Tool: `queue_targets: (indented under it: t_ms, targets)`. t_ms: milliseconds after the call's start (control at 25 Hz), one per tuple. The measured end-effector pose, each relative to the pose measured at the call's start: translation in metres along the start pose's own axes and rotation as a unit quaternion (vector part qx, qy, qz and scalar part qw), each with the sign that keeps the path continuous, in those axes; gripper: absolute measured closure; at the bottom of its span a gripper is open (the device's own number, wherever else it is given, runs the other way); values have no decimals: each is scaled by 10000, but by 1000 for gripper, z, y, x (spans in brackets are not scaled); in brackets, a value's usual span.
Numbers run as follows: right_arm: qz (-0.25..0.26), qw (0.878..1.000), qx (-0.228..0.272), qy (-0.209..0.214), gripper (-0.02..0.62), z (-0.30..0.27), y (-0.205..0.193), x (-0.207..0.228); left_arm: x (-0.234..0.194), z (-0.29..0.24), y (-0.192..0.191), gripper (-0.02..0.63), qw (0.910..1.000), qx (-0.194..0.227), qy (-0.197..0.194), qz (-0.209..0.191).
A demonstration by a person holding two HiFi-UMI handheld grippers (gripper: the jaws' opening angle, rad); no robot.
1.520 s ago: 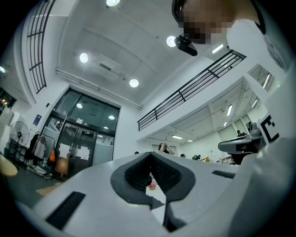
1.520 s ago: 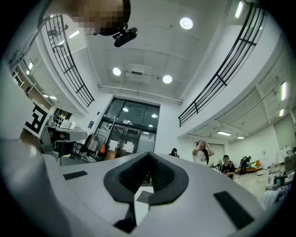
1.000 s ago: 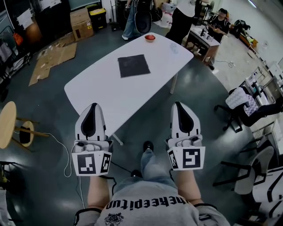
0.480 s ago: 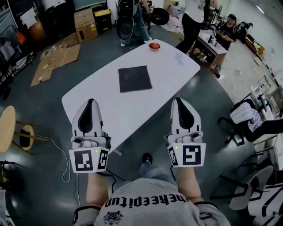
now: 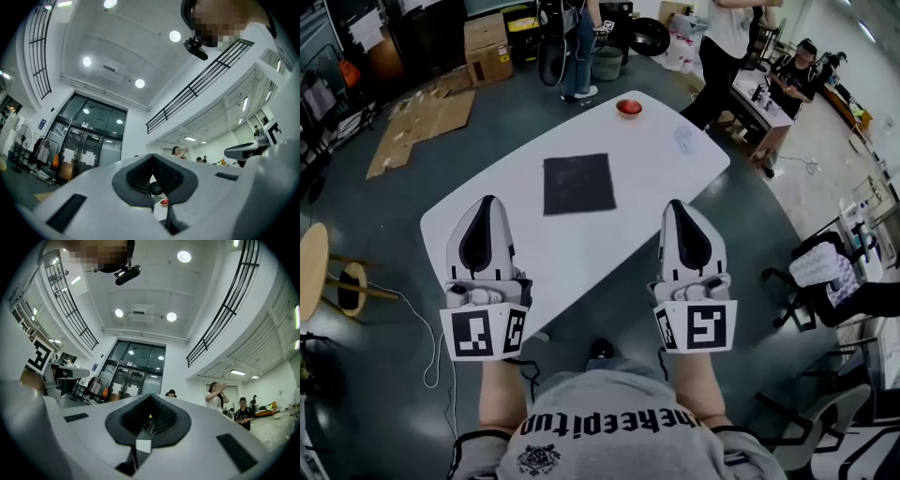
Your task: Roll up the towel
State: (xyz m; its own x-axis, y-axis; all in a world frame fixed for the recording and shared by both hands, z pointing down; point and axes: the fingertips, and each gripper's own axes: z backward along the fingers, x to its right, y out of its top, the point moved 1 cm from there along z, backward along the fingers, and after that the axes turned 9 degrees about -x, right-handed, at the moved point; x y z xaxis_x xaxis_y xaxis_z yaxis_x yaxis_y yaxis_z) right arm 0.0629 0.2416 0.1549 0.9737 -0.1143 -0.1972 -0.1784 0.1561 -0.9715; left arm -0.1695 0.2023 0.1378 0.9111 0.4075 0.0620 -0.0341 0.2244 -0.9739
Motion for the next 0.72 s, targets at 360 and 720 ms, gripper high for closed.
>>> queue_targets:
  t_ms: [360,720]
  targets:
    - [-79,9997,-50,216,594,-30,-22,19,10,-33,-16,601,9999,-80,71,-41]
    - [-70,9997,-134,192,594,-67,-42,43,14,-81,-34,601,9999,-111,36,-48]
